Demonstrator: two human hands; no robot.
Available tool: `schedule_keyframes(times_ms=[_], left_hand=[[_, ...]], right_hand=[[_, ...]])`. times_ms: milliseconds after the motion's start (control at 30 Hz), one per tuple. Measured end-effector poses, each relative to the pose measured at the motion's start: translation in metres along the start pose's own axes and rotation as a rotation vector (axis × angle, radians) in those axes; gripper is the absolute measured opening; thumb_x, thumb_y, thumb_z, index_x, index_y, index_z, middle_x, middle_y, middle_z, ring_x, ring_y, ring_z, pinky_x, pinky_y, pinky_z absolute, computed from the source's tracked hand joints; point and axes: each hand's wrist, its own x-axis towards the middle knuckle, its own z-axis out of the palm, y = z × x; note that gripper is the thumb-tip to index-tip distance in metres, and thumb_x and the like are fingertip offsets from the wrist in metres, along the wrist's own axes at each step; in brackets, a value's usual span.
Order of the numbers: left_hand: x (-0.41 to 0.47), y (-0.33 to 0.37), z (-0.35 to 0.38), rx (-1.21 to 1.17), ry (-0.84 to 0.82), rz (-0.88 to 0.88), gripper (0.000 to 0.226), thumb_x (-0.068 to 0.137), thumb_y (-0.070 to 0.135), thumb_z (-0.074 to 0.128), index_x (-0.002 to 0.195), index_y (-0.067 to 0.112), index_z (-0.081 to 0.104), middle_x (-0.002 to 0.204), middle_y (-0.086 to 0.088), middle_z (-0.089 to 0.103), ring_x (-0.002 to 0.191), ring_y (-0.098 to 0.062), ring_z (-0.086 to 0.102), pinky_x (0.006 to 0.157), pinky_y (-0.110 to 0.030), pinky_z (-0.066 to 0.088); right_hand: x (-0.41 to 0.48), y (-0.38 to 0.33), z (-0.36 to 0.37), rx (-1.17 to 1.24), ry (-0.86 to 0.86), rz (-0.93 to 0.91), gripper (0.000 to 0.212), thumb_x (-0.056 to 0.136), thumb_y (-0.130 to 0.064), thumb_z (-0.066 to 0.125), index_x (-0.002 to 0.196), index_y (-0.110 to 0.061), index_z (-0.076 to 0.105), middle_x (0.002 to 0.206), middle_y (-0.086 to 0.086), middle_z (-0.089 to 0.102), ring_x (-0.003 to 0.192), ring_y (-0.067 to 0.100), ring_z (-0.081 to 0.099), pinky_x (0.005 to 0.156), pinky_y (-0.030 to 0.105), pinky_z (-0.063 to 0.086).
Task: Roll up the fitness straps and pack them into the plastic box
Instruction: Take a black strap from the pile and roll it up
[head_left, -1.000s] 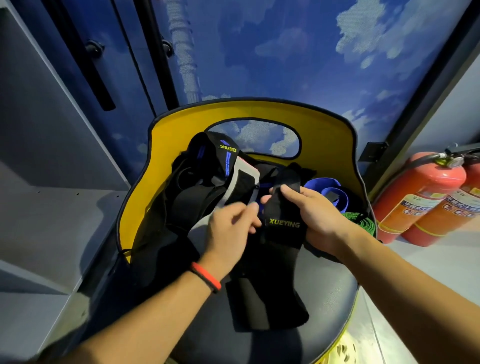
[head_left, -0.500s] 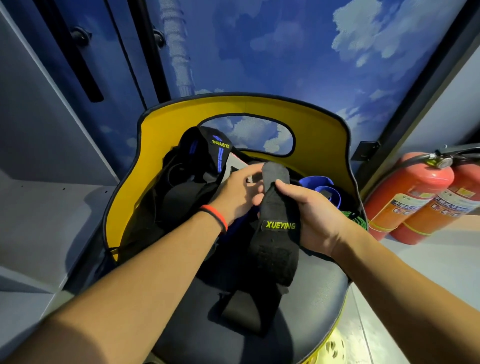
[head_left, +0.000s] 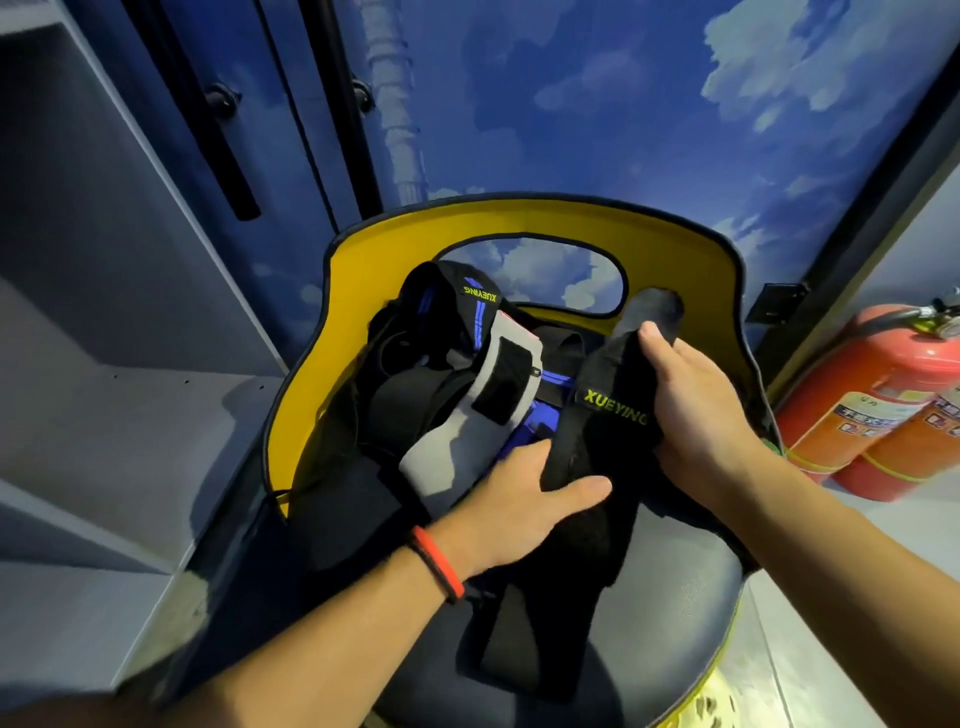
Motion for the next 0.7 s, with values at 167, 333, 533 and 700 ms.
schedule_keyframes(times_ms=[167, 333, 533, 700], left_hand=[[-0.001, 0.000, -0.016, 0.052, 0.104, 0.023, 0.025, 0.096, 0.030, 0.068, 0.118, 0.019, 0.070, 0.107, 0.010, 0.076, 0.104, 0.001, 0.067, 0.090, -0.018, 0.050], [0.019, -0.010, -0.055, 0.253, 0.489, 0.102, 0.018, 0.095, 0.036, 0.067, 0.101, 0.020, 0.074, 0.098, 0.000, 0.070, 0.093, -0.009, 0.066, 0.085, -0.033, 0.053], [0.052, -0.028, -0.123, 0.721, 0.624, -0.353, 0.094, 0.078, 0.067, 0.069, 0.153, 0.029, 0.029, 0.156, -0.003, 0.030, 0.142, -0.032, 0.034, 0.111, -0.051, 0.038], [0.059, -0.024, -0.136, 0.684, 0.518, -0.463, 0.094, 0.062, 0.078, 0.074, 0.136, 0.025, 0.054, 0.142, -0.004, 0.051, 0.128, -0.034, 0.052, 0.109, -0.055, 0.039]], right_hand=[[0.003, 0.014, -0.005, -0.258, -0.087, -0.010, 0.018, 0.094, -0.005, 0.064, 0.106, -0.018, 0.068, 0.099, 0.003, 0.077, 0.089, 0.018, 0.074, 0.067, 0.029, 0.058], [0.004, 0.018, -0.005, -0.169, -0.012, -0.031, 0.007, 0.098, -0.003, 0.062, 0.097, -0.010, 0.064, 0.081, -0.002, 0.074, 0.070, 0.008, 0.070, 0.052, 0.020, 0.053], [0.010, 0.018, -0.009, -0.193, 0.038, 0.019, 0.008, 0.098, -0.005, 0.063, 0.093, -0.011, 0.065, 0.084, 0.000, 0.077, 0.063, 0.007, 0.070, 0.048, 0.021, 0.052], [0.013, 0.019, -0.006, -0.191, 0.050, 0.062, 0.009, 0.098, -0.005, 0.062, 0.106, -0.006, 0.067, 0.093, 0.009, 0.078, 0.077, 0.022, 0.072, 0.054, 0.029, 0.058]])
